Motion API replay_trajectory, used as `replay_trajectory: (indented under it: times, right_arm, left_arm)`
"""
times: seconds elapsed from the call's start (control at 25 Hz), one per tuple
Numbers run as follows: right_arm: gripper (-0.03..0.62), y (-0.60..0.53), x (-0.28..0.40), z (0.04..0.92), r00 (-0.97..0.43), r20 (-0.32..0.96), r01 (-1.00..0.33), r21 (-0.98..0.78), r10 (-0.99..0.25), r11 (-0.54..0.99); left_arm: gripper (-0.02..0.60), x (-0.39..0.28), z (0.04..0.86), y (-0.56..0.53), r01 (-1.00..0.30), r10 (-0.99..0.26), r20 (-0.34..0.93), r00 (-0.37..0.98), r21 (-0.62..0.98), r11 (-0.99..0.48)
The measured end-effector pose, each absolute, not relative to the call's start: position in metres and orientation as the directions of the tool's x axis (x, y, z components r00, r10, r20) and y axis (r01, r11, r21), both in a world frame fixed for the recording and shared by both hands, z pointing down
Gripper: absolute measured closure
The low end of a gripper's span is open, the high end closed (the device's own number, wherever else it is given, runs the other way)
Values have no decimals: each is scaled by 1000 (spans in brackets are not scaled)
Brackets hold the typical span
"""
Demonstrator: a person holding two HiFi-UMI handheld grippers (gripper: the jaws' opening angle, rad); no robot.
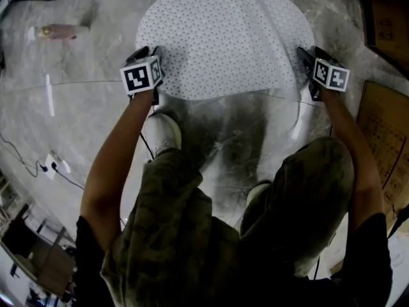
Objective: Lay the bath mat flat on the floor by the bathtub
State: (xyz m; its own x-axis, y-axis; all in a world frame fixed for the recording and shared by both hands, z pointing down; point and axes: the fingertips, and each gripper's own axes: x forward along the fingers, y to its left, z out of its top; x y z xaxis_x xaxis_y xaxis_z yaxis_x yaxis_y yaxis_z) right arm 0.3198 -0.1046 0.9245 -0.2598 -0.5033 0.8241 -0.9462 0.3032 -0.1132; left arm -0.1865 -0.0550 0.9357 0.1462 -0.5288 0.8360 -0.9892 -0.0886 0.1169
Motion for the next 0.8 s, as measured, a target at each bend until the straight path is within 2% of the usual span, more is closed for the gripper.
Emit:
replay_trajectory:
  times: [0.12, 0.2, 0.24, 0.32, 0.36, 0.48, 0.6, 0.8]
  right_arm:
    - [275, -104, 319, 925, -262, 825, -946, -117, -501, 302]
    - [275, -103, 319, 924, -266, 828, -945, -123, -493, 304]
    - [275, -102, 320, 924, -268, 830, -944, -124, -490, 306]
    - [275, -99, 320, 924, -272, 829, -942, -124, -488, 313]
    - [275, -98, 320, 924, -274, 828, -941, -125, -489, 315]
    - [275, -99, 321, 926, -281, 824, -937, -125, -492, 325]
    - [275, -98, 318, 922, -285, 821, -938, -131, -495, 322]
    - [275, -98, 317, 920, -294, 808, -940, -148, -510, 307]
  left_arm:
    - [439, -193, 935, -55, -988, -508, 847, 157, 140, -72]
    - [438, -207, 931, -53, -995, -522, 848, 89, 104, 1]
    - [411, -216, 930, -52, -996, -535, 844, 49, 79, 33]
    - [300, -227, 933, -49, -997, -546, 837, 23, 57, 45]
    - [284, -229, 935, -48, -997, -550, 835, 35, 67, 38]
    - [283, -229, 937, -51, -993, -558, 827, 66, 109, 44]
    - [328, -223, 935, -49, -988, -578, 813, 64, 135, 81]
    - [328, -215, 930, -54, -964, -618, 777, 119, 240, 116]
